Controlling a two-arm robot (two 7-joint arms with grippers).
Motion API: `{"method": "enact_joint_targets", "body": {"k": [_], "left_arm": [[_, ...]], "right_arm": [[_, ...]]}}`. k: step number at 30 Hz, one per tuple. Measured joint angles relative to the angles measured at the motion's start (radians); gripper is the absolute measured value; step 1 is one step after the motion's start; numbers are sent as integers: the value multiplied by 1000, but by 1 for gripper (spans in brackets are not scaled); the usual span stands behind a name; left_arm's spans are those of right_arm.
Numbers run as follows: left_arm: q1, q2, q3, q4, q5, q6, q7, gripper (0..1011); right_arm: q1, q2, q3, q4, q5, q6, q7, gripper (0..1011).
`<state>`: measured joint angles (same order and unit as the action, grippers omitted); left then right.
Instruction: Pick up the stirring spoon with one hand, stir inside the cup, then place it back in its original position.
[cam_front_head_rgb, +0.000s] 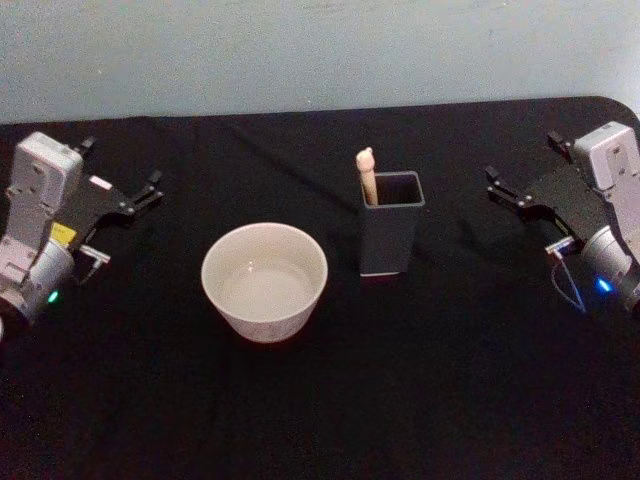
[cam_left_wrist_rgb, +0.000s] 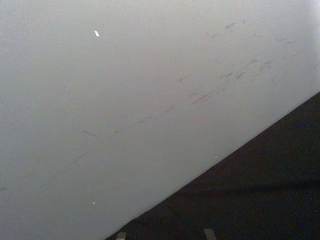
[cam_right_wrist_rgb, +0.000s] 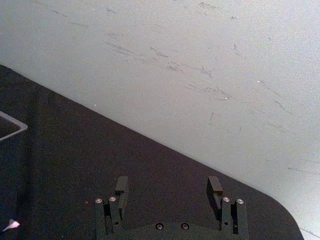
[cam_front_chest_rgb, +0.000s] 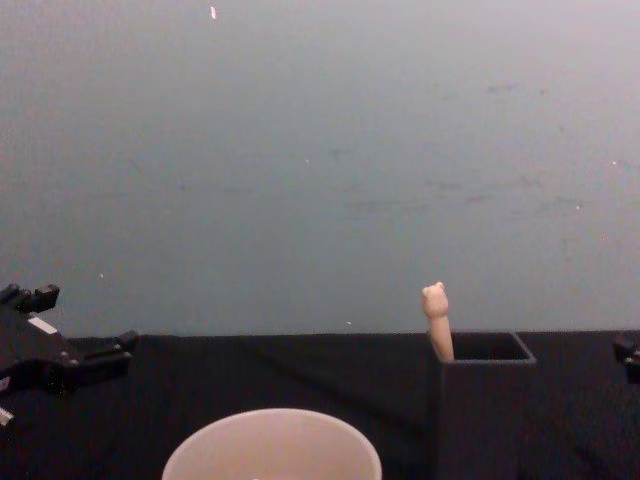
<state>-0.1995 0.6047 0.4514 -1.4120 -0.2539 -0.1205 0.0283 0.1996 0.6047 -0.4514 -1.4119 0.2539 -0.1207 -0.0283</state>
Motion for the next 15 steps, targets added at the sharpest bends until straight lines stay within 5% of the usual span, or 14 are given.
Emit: {"method": "enact_joint_targets", "body": {"k": [15], "left_arm": [[0,0,0,0,0,0,0,1001]], "right_arm": [[0,0,0,0,0,0,0,1000]]}}
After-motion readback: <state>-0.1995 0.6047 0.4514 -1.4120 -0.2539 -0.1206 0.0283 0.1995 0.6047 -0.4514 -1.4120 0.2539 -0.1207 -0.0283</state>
